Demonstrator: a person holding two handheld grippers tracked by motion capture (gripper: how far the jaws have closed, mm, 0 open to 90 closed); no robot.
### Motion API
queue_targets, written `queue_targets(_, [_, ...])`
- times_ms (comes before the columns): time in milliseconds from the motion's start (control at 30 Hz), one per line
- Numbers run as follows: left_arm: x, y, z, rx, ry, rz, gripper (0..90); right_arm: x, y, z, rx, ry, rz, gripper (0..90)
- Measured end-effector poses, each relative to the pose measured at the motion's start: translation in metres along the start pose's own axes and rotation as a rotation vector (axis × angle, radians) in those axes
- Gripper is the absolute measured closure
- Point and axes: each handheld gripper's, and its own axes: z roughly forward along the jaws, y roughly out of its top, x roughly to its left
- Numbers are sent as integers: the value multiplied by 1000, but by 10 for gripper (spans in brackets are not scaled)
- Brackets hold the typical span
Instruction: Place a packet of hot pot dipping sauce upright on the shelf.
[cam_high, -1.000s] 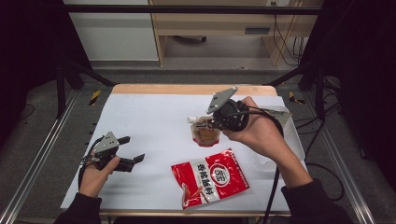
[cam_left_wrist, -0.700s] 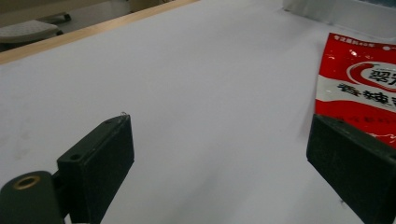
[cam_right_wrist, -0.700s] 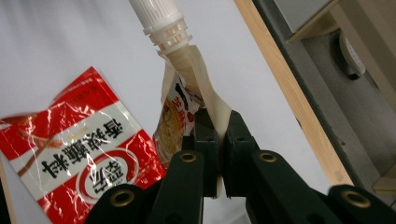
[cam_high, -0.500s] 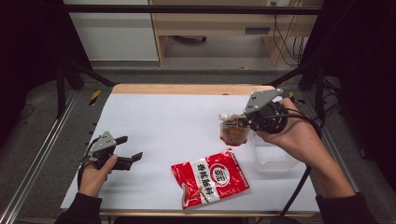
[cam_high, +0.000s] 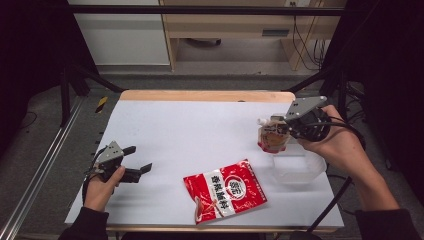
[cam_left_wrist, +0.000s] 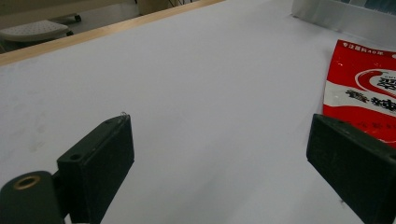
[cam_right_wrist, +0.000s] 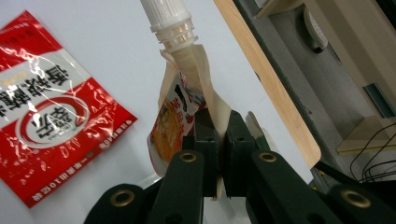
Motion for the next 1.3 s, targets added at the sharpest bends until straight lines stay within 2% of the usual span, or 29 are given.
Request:
queue_targets(300, [-1, 0, 0, 2, 1, 3, 76, -19, -21, 10, 23, -20, 12, 868])
queue_targets(467, [-2, 0, 0, 6, -1, 5, 76, -27, -31, 13, 29, -35, 35, 868])
queue_targets(833, [-4, 0, 2, 13, -6, 14, 76, -50, -39, 21, 43, -58, 48, 868])
queue_targets(1033, [-4, 0, 2, 14, -5, 16, 78, -57, -43, 30, 52, -71, 52, 868])
queue_targets(1300, [-5, 0, 3, 18, -10, 18, 79, -58, -48, 38, 44, -72, 57, 868])
